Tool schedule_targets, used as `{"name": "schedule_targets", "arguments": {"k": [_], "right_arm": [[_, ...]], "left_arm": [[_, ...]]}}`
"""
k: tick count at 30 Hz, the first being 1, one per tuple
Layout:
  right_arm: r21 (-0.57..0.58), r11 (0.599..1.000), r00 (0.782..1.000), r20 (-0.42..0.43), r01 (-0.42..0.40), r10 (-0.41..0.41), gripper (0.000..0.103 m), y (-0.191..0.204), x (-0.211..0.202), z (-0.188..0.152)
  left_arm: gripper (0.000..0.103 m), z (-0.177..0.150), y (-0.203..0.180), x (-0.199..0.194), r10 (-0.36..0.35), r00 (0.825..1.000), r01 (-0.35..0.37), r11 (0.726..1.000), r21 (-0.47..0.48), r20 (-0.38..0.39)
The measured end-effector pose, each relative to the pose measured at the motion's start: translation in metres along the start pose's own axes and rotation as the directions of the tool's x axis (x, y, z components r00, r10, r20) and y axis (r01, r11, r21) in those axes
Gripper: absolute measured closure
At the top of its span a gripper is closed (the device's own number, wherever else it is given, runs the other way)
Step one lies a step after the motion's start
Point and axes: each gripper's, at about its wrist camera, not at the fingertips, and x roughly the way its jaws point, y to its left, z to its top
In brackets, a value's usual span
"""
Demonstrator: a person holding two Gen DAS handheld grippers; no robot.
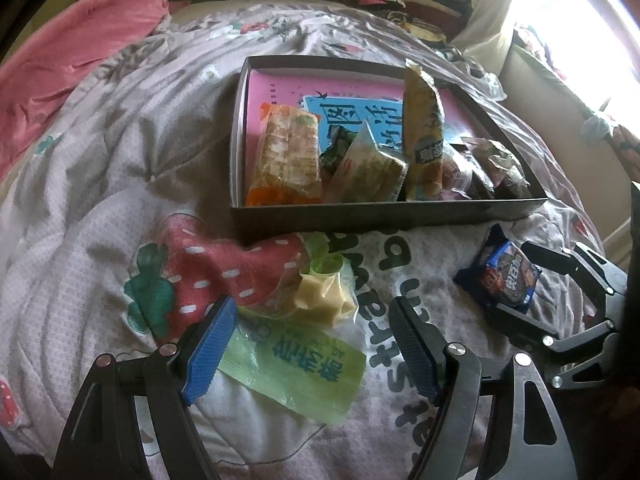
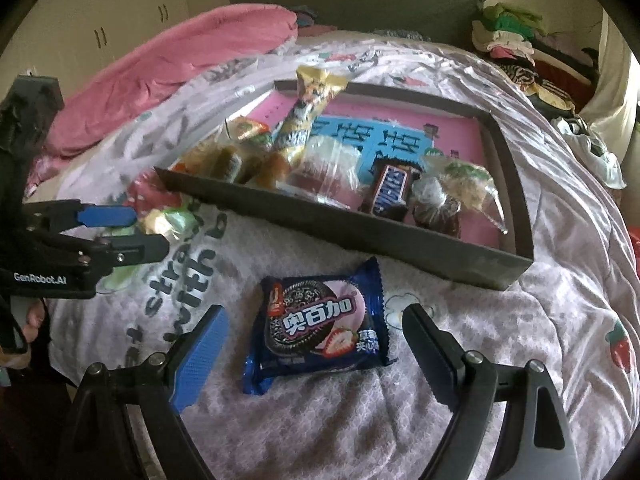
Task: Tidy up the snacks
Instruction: 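Grasp the green-labelled bag with the left gripper while the right gripper grasps the blue cookie pack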
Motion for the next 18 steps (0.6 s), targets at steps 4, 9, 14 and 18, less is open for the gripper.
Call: {"name": "schedule_targets", "arguments": {"k": [4, 9, 14, 18], "right_arm": [[-0.023, 0.999, 0.999, -0.022, 0.025, -0.025, 0.015, 0.004, 0.01, 0.0], [-0.054, 0.997, 0.998, -0.034, 0.05, -0.052, 0.015, 0.008, 0.017, -0.002], [-0.068, 0.996, 0.997, -0.044, 0.057, -0.06, 0.017, 0.009, 0.019, -0.004], [-0.079, 0.995, 0.997, -0.044, 0.058, -0.061, 0.026, 0.01, 0.019, -0.004]], "left_arm": [[0.024, 0.001, 0.003, 0.001, 0.009, 1.0, -0.009, 1.0, -0.009, 0.005], [0.024, 0.003, 0.009, 0.005, 0.022, 1.0, -0.022, 1.0, -0.022, 0.006], [0.024, 0.002, 0.009, 0.009, 0.036, 0.999, -0.036, 0.999, -0.022, -0.002], [0.024, 0.002, 0.008, 0.012, 0.04, 0.999, -0.04, 0.999, -0.025, -0.002]]}}
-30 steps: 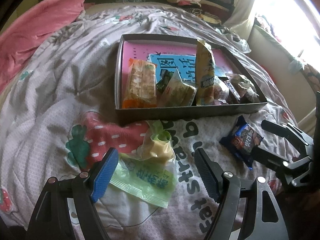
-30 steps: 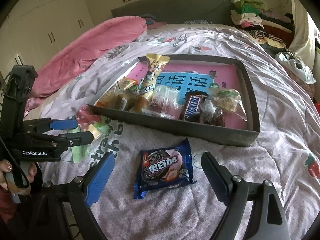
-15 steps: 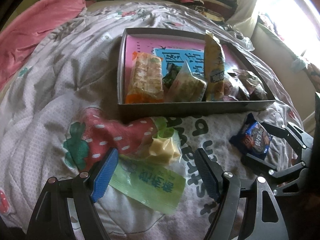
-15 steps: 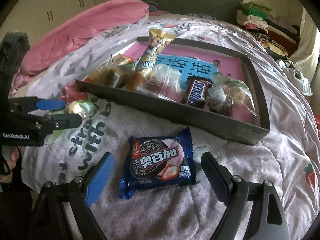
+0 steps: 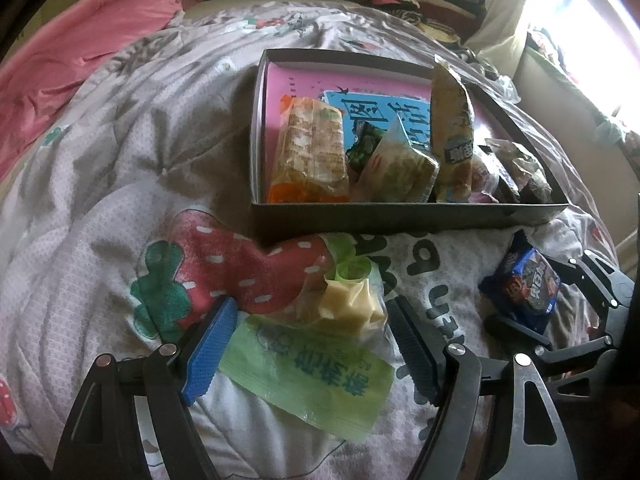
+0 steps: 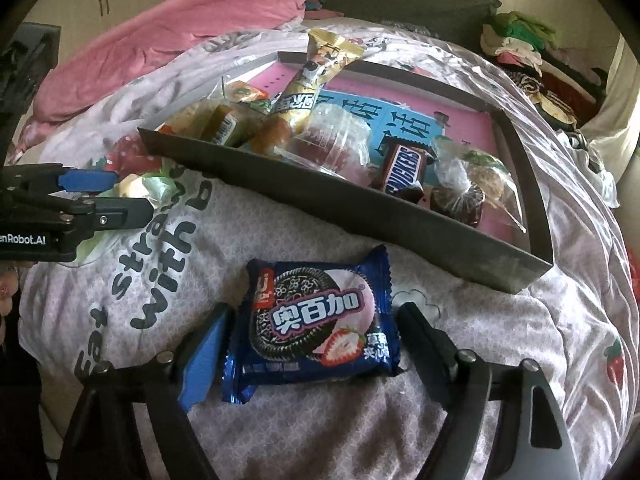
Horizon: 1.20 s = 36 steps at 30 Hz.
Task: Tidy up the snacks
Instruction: 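Grasp the green-labelled bag with the left gripper while the right gripper grasps the blue cookie pack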
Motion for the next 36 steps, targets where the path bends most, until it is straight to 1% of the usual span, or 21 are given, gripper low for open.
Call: {"name": "schedule_targets", "arguments": {"k": [2, 7, 11, 12, 13, 18, 20, 26, 28, 31, 36], "right_arm": [[-0.008, 1.0, 1.0, 0.003, 0.001, -0.001, 0.032, 0.001, -0.001, 0.0], [-0.025, 1.0, 1.0, 0.012, 0.008, -0.008, 0.039, 0.002, -0.003, 0.0], [-0.011, 1.0, 1.0, 0.031, 0.0, 0.001, 0.044, 0.001, -0.008, 0.002], [-0.007, 1.0, 0.999, 0.036, -0.005, 0.006, 0.047, 0.0, -0.009, 0.002], [-0.004, 1.0, 0.999, 0.038, -0.008, 0.008, 0.047, 0.0, -0.01, 0.002], [-0.002, 1.0, 0.999, 0.041, -0.013, 0.013, 0.048, -0.001, -0.01, 0.003], [0.004, 1.0, 0.999, 0.048, -0.022, 0.021, 0.051, -0.002, -0.011, 0.004], [0.03, 0.998, 0.997, 0.063, -0.056, 0.054, 0.051, -0.005, -0.014, 0.004], [0.038, 0.997, 0.995, 0.068, -0.073, 0.07, 0.051, -0.006, -0.015, 0.005], [0.048, 0.994, 0.992, 0.088, -0.096, 0.092, 0.051, -0.008, -0.019, 0.006], [0.07, 0.988, 0.984, 0.125, -0.137, 0.128, 0.051, -0.011, -0.026, 0.007]], "left_arm": [[0.024, 0.0, 0.0, 0.001, 0.001, 1.0, -0.001, 1.0, -0.004, 0.002], [0.024, 0.0, -0.002, 0.003, 0.012, 1.0, -0.012, 1.0, 0.0, 0.007], [0.024, 0.0, -0.002, 0.003, 0.012, 1.0, -0.012, 1.0, 0.002, 0.01], [0.025, -0.001, -0.002, 0.002, 0.012, 1.0, -0.012, 1.0, 0.002, 0.011], [0.027, -0.001, -0.002, 0.002, 0.014, 1.0, -0.014, 1.0, 0.002, 0.012], [0.029, -0.001, -0.002, 0.001, 0.011, 1.0, -0.011, 1.0, -0.005, 0.014], [0.032, -0.001, -0.001, 0.0, 0.008, 1.0, -0.007, 1.0, -0.005, 0.016], [0.047, 0.0, -0.002, -0.004, -0.023, 0.999, 0.023, 1.0, -0.008, 0.027], [0.056, 0.0, -0.002, -0.005, -0.044, 0.999, 0.044, 0.999, -0.009, 0.029], [0.06, 0.001, -0.003, -0.006, -0.059, 0.998, 0.06, 0.998, -0.011, 0.029], [0.064, 0.002, -0.001, -0.012, -0.088, 0.995, 0.089, 0.996, -0.026, 0.039]]}}
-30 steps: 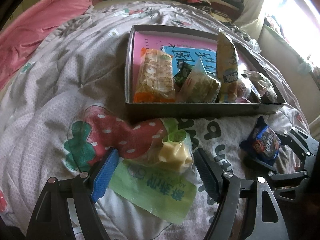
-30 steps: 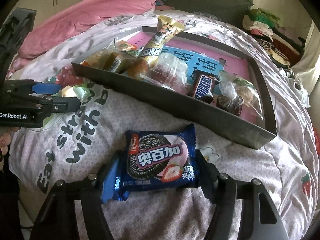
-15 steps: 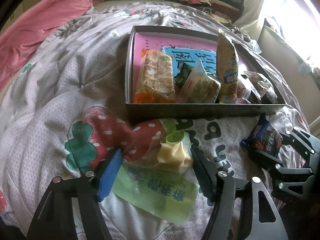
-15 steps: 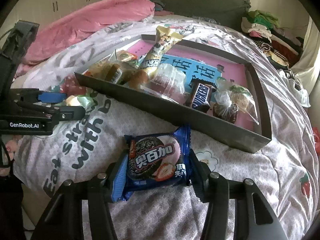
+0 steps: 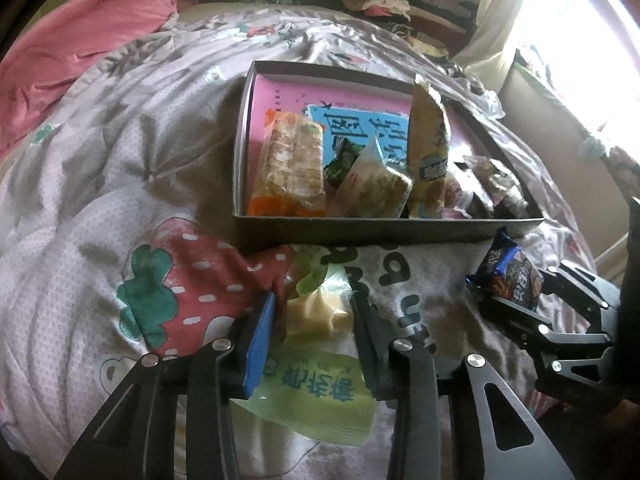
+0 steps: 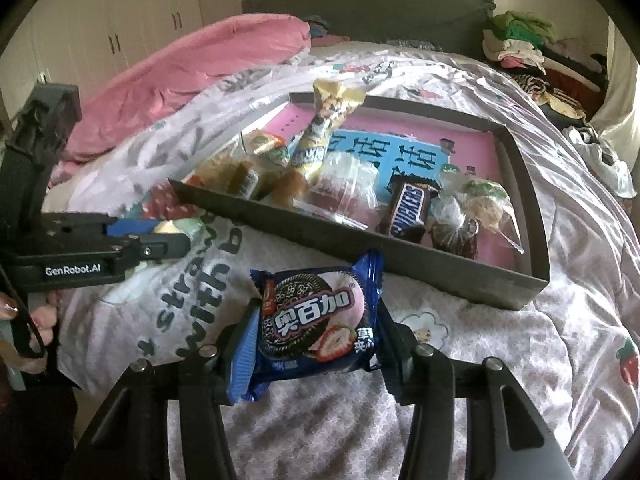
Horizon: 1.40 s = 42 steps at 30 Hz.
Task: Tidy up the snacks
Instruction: 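Grasp the green-labelled bag with the left gripper while the right gripper grasps the blue cookie pack, then carry the green-labelled bag over the tray with the left gripper while the right gripper carries the cookie pack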
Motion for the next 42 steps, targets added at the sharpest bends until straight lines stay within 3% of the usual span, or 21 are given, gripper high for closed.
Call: {"name": "schedule_targets", "arguments": {"k": [4, 18, 28, 42], "right_arm": [[0.002, 1.0, 1.0, 0.016, -0.015, 0.015, 0.051, 0.001, -0.004, 0.001], [-0.005, 0.999, 0.992, 0.112, -0.053, 0.053, 0.051, 0.006, -0.025, 0.006], [0.033, 0.998, 0.986, 0.163, -0.052, 0.046, 0.051, -0.004, -0.038, 0.011], [0.095, 0.994, 0.975, 0.22, -0.046, 0.024, 0.051, -0.021, -0.051, 0.019]], "left_arm": [[0.07, 0.0, -0.001, -0.008, -0.018, 1.0, 0.018, 1.0, -0.012, 0.014], [0.07, 0.001, -0.009, -0.03, -0.047, 0.997, 0.048, 0.999, -0.003, 0.061], [0.07, 0.01, -0.007, -0.05, -0.026, 0.99, 0.028, 0.999, -0.016, 0.141], [0.07, 0.026, -0.004, -0.057, -0.008, 0.983, 0.016, 0.999, -0.042, 0.184]]}}
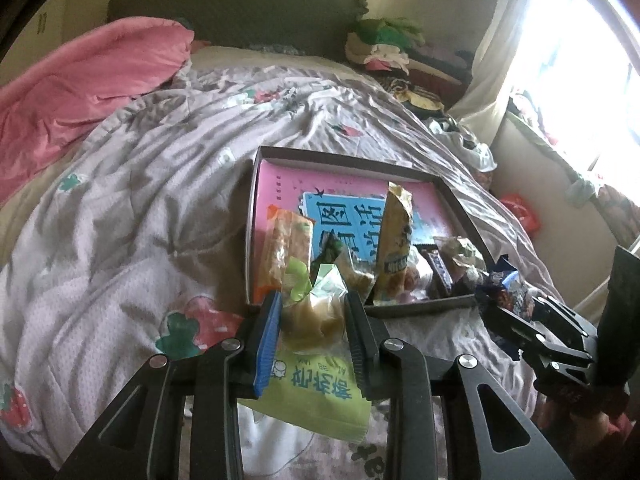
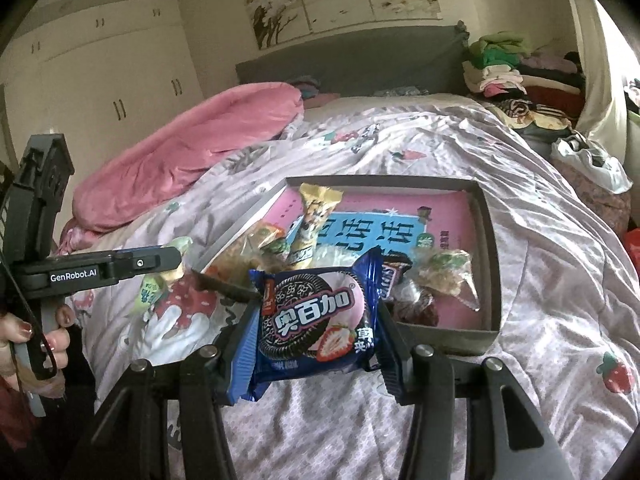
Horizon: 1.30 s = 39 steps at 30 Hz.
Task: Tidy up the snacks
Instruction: 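Carry the green-labelled bag over the tray with the left gripper while the right gripper carries the cookie pack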
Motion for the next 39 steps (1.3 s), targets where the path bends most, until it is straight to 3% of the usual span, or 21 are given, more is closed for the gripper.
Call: {"name": "schedule_targets", "arguments": {"k": [39], "right_arm": [[0.059, 0.997, 0.997, 0.059, 0.052, -0.056, 0.051, -0.026, 0.006, 0.023]], "left_arm": [[0.07, 0.04, -0.004, 0.047, -0.017, 1.0, 0.017, 1.0, -0.025, -0.002]]}}
